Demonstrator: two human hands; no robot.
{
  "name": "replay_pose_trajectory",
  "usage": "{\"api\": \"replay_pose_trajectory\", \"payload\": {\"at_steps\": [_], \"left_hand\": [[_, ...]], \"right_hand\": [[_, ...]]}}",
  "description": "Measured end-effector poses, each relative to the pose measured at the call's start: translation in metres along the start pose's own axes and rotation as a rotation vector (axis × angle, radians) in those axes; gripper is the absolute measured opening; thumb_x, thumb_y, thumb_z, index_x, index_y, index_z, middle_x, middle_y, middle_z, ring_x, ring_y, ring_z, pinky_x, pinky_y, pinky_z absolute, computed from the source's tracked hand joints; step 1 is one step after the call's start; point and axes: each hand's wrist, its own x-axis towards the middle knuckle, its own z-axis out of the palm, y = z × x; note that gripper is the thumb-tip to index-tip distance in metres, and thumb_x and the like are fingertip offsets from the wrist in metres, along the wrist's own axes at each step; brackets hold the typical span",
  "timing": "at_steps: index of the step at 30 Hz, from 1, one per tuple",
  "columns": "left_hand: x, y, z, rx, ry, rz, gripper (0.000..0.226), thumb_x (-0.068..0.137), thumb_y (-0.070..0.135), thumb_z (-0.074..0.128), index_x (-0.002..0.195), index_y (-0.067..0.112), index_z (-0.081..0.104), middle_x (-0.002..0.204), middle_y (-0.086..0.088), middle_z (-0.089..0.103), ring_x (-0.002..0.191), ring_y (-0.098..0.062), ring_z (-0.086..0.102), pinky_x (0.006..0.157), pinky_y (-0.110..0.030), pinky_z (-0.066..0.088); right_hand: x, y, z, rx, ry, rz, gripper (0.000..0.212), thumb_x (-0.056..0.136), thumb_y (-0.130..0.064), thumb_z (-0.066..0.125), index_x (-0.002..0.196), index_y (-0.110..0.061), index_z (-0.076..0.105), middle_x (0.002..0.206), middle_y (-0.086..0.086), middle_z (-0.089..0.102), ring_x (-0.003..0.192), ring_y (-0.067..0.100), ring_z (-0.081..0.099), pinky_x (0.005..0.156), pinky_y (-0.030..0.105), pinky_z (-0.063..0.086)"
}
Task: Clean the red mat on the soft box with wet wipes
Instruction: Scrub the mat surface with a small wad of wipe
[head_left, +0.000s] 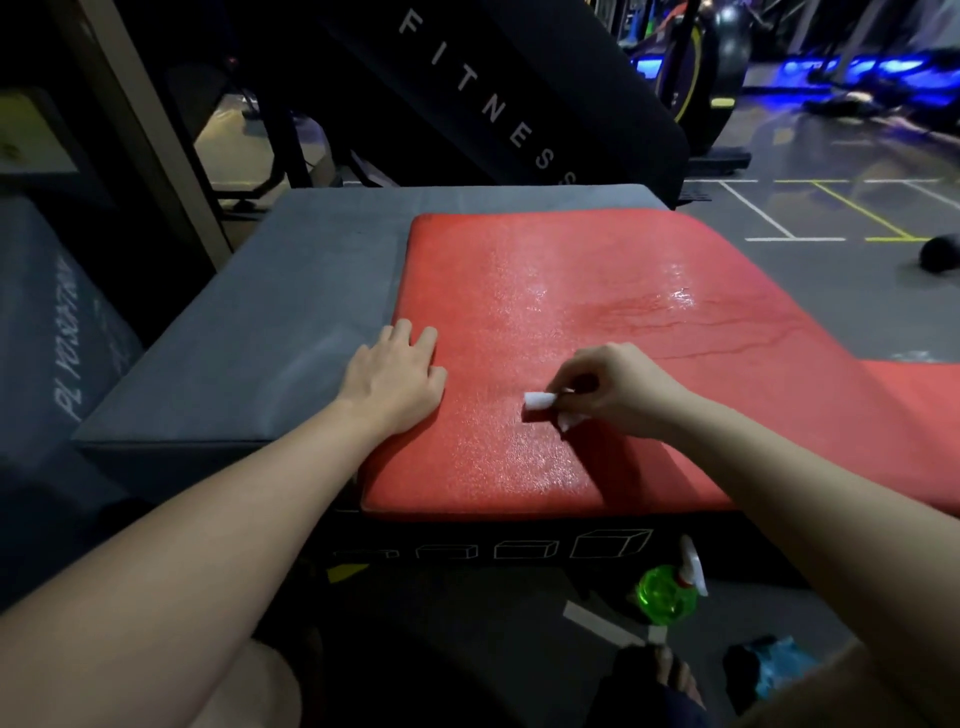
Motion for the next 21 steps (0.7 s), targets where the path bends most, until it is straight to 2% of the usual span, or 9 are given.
{"api": "replay_pose_trajectory", "payload": {"at_steps": [2, 4, 6, 9, 13, 15, 17, 19, 21], "left_hand": [[0.006, 0.000, 0.000, -0.059, 0.006, 0.012, 0.030, 0.099, 0.033, 0.041, 0.120, 0.013, 0.050, 0.129, -0.011, 0.050, 0.117, -0.032, 0.050, 0.091, -0.048, 0.046], [0.013, -0.001, 0.002, -0.114, 0.000, 0.029, 0.031, 0.101, 0.032, 0.041, 0.121, 0.011, 0.050, 0.143, -0.010, 0.047, 0.129, -0.032, 0.047, 0.099, -0.048, 0.044], [0.019, -0.006, 0.006, -0.135, -0.008, 0.044, 0.040, 0.103, 0.034, 0.041, 0.132, 0.007, 0.048, 0.158, -0.010, 0.038, 0.144, -0.029, 0.038, 0.111, -0.046, 0.037], [0.028, -0.010, 0.015, -0.261, 0.014, 0.014, 0.055, 0.105, 0.040, 0.042, 0.146, 0.004, 0.037, 0.161, -0.012, 0.035, 0.147, -0.027, 0.035, 0.119, -0.044, 0.031], [0.043, -0.011, 0.028, -0.343, -0.056, -0.039, 0.071, 0.105, 0.055, 0.031, 0.161, 0.015, 0.015, 0.171, -0.001, 0.007, 0.158, -0.017, 0.002, 0.128, -0.048, 0.008], [0.052, -0.012, 0.032, -0.322, -0.102, -0.032, 0.074, 0.104, 0.060, 0.029, 0.164, 0.020, 0.009, 0.172, 0.002, 0.002, 0.157, -0.015, -0.003, 0.127, -0.049, 0.004], [0.061, -0.014, 0.031, -0.298, -0.120, -0.037, 0.074, 0.104, 0.061, 0.026, 0.164, 0.022, 0.008, 0.172, 0.003, 0.000, 0.157, -0.015, -0.004, 0.127, -0.049, 0.004], [0.069, -0.011, 0.026, -0.251, -0.109, -0.042, 0.073, 0.105, 0.060, 0.024, 0.164, 0.021, 0.008, 0.172, 0.002, -0.001, 0.158, -0.015, -0.004, 0.128, -0.048, 0.004], [0.078, -0.007, 0.021, -0.222, -0.075, -0.036, 0.071, 0.105, 0.058, 0.023, 0.164, 0.020, 0.010, 0.172, 0.000, 0.000, 0.158, -0.015, -0.003, 0.128, -0.046, 0.003]], "right_hand": [[0.007, -0.004, -0.008, 0.000, -0.058, 0.012, 0.008, 0.075, -0.032, 0.081, 0.081, -0.029, 0.077, 0.068, -0.008, 0.069, 0.064, 0.002, 0.060, 0.061, 0.026, 0.043], [0.008, -0.010, -0.020, 0.030, -0.254, 0.015, 0.021, 0.075, -0.048, 0.078, 0.083, -0.029, 0.078, 0.067, -0.008, 0.071, 0.063, 0.000, 0.063, 0.062, 0.024, 0.046], [0.009, -0.015, -0.027, 0.076, -0.453, 0.032, 0.030, 0.072, -0.059, 0.078, 0.083, -0.031, 0.078, 0.072, -0.007, 0.073, 0.066, 0.004, 0.066, 0.068, 0.026, 0.049], [0.018, -0.014, -0.028, 0.128, -0.547, 0.030, 0.033, 0.073, -0.059, 0.078, 0.084, -0.028, 0.077, 0.075, -0.003, 0.075, 0.068, 0.010, 0.065, 0.073, 0.032, 0.050], [0.045, 0.002, -0.020, 0.132, -0.311, 0.001, 0.030, 0.075, -0.057, 0.078, 0.082, -0.028, 0.077, 0.070, -0.004, 0.072, 0.068, 0.012, 0.067, 0.063, 0.029, 0.049], [0.062, 0.013, -0.014, 0.081, -0.136, -0.022, 0.018, 0.078, -0.044, 0.079, 0.083, -0.027, 0.077, 0.069, -0.008, 0.070, 0.066, 0.005, 0.062, 0.061, 0.026, 0.044], [0.076, 0.022, -0.008, 0.061, -0.012, -0.020, 0.020, 0.078, -0.047, 0.078, 0.079, -0.027, 0.075, 0.069, -0.010, 0.068, 0.064, 0.002, 0.058, 0.058, 0.022, 0.040], [0.084, 0.027, -0.008, 0.063, 0.031, -0.001, 0.029, 0.075, -0.056, 0.076, 0.074, -0.027, 0.074, 0.067, -0.011, 0.068, 0.059, 0.000, 0.054, 0.055, 0.020, 0.038], [0.083, 0.025, -0.017, 0.054, -0.062, -0.003, 0.025, 0.074, -0.052, 0.076, 0.074, -0.028, 0.073, 0.066, -0.012, 0.068, 0.059, -0.002, 0.056, 0.058, 0.022, 0.041]]}}
